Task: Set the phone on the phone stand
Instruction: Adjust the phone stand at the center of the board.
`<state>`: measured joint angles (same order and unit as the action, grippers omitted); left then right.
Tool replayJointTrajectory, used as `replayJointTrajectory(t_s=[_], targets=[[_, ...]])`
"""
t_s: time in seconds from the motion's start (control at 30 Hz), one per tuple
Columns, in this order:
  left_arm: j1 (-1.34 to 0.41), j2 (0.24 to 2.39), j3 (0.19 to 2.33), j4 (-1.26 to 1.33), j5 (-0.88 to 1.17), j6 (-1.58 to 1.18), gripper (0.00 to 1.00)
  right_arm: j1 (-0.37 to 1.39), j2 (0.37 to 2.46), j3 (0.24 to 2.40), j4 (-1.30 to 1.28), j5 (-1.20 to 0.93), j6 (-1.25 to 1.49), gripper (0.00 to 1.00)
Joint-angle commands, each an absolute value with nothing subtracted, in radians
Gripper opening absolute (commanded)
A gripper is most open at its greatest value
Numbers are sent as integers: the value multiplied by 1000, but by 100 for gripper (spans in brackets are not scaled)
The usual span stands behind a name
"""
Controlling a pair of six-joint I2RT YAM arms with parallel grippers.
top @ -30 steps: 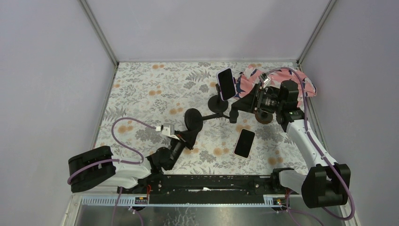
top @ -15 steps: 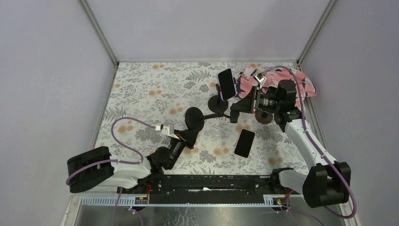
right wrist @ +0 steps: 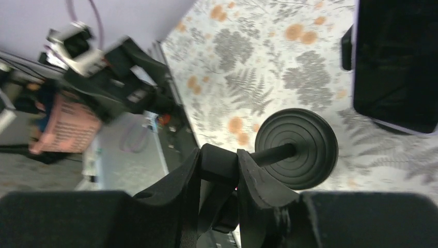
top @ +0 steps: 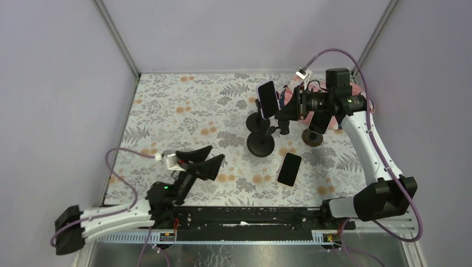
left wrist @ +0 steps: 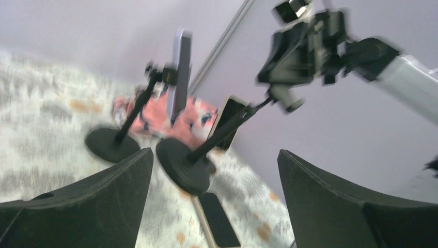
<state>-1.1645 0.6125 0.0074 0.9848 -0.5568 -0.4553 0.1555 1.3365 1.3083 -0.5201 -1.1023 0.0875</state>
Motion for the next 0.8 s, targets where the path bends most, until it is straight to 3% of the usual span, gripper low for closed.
replayJointTrajectory(t_s=[0.0,0.13,0.3,0.47,0.63,0.77], targets=[[-1163,265,-7,628,-422,-236,98,204,1420,1520,-975,-1004,-428,0],[-1162,216,-6,634,-304,-91,99,331,1509,1624,-1146,-893,-620,0],[-1160,558,107,750,-183,-26,99,496,1578,1693,-1169,-813,-711,0],[-1121,877,115,1066,-95,80,99,614,1714,1826,-1313,-749,-870,0],[-993,1073,133,1232,114,2,98,686,1811,1920,-1386,-734,-941,0],[-985,1213,162,1298,134,2,96,718,1853,1962,-1378,-720,-963,0]])
